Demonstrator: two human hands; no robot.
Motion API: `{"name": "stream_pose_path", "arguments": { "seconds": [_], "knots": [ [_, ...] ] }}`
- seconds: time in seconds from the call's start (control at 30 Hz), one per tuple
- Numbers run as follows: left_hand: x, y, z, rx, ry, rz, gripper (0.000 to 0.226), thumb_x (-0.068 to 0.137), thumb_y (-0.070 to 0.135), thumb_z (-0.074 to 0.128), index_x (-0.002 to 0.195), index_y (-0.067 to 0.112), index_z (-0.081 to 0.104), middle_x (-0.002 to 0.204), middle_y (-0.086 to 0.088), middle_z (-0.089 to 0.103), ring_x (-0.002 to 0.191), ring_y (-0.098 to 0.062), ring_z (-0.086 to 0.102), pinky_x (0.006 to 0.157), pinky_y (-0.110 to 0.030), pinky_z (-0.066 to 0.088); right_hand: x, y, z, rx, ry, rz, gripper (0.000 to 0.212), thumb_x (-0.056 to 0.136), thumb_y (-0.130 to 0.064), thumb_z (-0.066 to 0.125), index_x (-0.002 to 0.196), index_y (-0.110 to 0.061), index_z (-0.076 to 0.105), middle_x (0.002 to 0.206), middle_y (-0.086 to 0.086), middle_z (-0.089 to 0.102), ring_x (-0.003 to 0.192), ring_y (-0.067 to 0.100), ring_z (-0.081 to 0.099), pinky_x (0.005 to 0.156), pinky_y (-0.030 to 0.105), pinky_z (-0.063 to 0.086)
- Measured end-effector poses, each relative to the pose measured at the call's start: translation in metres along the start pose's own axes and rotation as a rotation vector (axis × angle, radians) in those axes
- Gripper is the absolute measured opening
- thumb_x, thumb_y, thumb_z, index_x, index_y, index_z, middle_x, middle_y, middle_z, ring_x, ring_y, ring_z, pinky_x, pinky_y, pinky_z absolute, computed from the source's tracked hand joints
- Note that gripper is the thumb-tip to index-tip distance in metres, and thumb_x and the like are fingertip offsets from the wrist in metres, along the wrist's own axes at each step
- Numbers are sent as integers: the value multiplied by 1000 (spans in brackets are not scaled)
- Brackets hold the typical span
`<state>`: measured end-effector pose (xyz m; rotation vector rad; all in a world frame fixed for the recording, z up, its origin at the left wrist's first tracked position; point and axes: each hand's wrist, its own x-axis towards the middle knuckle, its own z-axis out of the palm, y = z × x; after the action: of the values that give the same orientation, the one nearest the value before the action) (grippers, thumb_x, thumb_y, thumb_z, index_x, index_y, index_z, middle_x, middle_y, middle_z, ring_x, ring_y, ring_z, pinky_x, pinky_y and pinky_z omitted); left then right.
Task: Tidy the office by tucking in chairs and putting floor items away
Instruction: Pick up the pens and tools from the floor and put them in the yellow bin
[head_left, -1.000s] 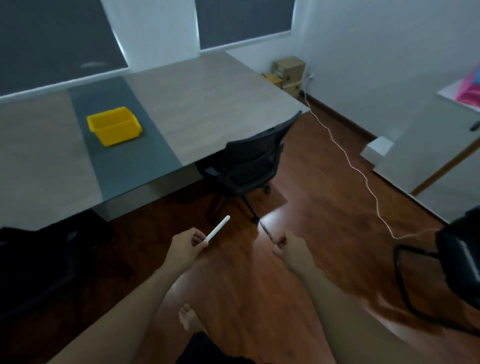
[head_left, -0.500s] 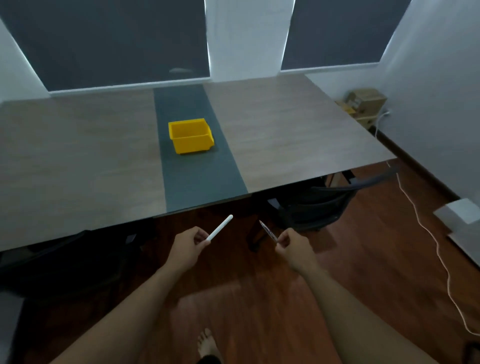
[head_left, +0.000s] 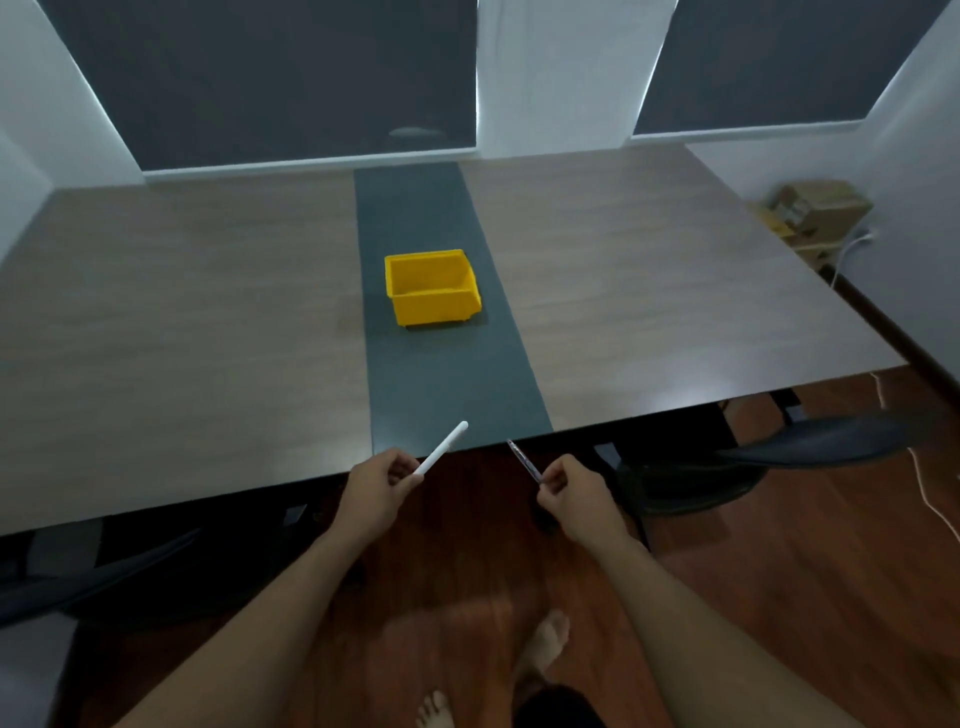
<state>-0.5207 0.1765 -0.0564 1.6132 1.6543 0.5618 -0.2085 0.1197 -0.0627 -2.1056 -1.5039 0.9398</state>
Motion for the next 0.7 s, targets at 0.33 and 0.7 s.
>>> {"name": "stream_pose_path", "arguments": {
  "seconds": [0.33,0.7],
  "knots": [
    [112,27,-14,-22,113,-84,8,90,19,82,90,23,75,86,3,75,78,-15,71,67,-27,55,171,-39,-35,8,-23,-91,19,85,-21,76,84,-30,59,83,-11,69,76,12,66,69,33,50],
    [197,54,-26,-130,290,-134,6,92,23,81,92,25,75,85,1,76,76,-14,69,61,-17,50,306,-79,-52,2,-95,-203,14,85,-21,76,88,-25,63,84,-6,72,80,18,68,76,38,55]
  ]
}}
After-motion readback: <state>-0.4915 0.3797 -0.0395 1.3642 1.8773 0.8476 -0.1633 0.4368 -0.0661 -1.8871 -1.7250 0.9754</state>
